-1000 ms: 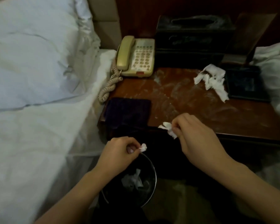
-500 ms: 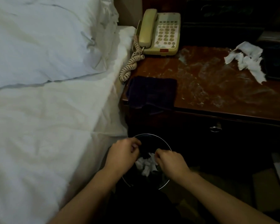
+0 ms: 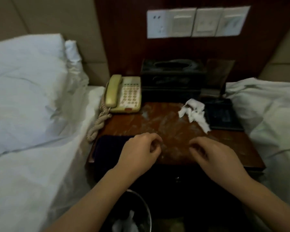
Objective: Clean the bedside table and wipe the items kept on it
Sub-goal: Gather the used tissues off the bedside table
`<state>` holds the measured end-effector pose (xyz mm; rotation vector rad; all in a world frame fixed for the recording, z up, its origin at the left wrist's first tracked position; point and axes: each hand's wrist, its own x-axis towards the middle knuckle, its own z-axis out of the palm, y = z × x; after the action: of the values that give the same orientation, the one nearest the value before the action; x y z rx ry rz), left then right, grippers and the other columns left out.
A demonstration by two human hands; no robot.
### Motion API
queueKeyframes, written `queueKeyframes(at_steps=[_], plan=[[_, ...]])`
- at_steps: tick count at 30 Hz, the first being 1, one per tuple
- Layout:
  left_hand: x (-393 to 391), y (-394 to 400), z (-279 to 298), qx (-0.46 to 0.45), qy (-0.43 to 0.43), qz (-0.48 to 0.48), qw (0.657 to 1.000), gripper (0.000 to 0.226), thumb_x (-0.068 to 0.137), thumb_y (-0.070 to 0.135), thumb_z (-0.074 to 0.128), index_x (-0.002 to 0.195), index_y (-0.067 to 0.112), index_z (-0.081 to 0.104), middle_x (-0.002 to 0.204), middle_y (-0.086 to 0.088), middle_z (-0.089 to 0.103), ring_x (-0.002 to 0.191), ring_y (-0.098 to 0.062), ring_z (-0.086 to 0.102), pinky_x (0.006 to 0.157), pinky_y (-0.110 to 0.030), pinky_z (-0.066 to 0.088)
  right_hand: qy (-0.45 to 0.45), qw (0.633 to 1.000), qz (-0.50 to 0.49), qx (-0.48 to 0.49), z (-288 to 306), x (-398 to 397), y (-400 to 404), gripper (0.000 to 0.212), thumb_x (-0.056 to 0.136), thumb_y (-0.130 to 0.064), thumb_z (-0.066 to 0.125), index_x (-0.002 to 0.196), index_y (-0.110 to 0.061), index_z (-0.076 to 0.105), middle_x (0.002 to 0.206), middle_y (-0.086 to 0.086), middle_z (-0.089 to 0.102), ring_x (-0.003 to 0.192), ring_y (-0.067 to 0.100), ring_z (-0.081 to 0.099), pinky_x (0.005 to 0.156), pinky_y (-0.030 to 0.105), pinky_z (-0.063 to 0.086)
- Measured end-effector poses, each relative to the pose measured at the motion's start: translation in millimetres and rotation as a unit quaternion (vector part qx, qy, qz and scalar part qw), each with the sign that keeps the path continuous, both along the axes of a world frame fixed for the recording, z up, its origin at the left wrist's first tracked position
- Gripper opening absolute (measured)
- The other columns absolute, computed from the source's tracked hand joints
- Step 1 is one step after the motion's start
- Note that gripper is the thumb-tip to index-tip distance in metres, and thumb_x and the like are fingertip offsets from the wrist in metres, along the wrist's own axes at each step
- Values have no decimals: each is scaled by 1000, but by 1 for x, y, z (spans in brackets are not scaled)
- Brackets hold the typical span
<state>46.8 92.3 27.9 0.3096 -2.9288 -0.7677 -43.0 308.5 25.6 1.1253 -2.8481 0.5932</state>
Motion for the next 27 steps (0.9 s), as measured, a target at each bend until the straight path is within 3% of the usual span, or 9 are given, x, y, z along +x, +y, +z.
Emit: queueKeyframes(at_steps=[4,8,12,14,18,23,25,27], plan=[[-82,28,-5,8,-1,-17,1000,26,101,36,58,126,35,65,113,12,66,100,-10,64,89,-36,57,13,996,-87,20,-6,-69,28,12,95,-36,60,106,-34,64,94,-15,60,82,7,61,66,26,48],[-148,54,-23,43,29,22,998,32,101,41,57,131,32,65,123,5,66,112,-17,63,91,-38,55,15,994,-101,37,-19,-111,23,27,97,-40,55,122,-33,62,111,-12,63,97,9,62,75,24,48],[-190,59,-44,-28,42,35,998,53,100,34,61,150,27,46,153,1,45,142,-21,40,112,-38,41,18,995,-91,36,-29,-137,10,34,98,-40,53,131,-33,56,113,-12,61,101,8,60,79,26,51],[-202,53,-47,-55,29,19,998,51,101,34,61,149,29,48,156,1,42,145,-21,35,116,-39,36,27,995,-78,53,-34,-144,5,39,99,-40,50,138,-35,49,115,-11,57,105,9,57,78,25,50],[-209,41,-43,-84,21,-20,996,27,102,28,60,127,25,69,129,0,63,120,-21,58,95,-35,50,42,991,-51,114,-40,-154,0,51,102,-43,44,150,-36,30,125,-7,49,113,12,49,77,24,47],[-205,28,-33,-68,27,13,997,18,98,16,60,110,22,73,107,3,72,102,-17,68,87,-34,57,62,991,-34,109,-42,-157,-2,34,102,-41,44,133,-29,52,123,-6,50,113,12,48,82,23,46],[-203,25,-29,-54,32,28,998,11,95,18,63,105,23,67,96,5,70,92,-16,68,81,-35,58,66,993,-34,90,-43,-158,-2,27,102,-39,46,123,-27,58,117,-8,52,109,10,49,77,19,40],[-201,24,-26,-55,44,22,997,18,93,20,65,108,26,58,91,7,67,86,-16,66,78,-38,58,67,994,-36,74,-45,-157,0,23,101,-38,47,115,-26,61,110,-8,52,103,10,50,73,18,33]])
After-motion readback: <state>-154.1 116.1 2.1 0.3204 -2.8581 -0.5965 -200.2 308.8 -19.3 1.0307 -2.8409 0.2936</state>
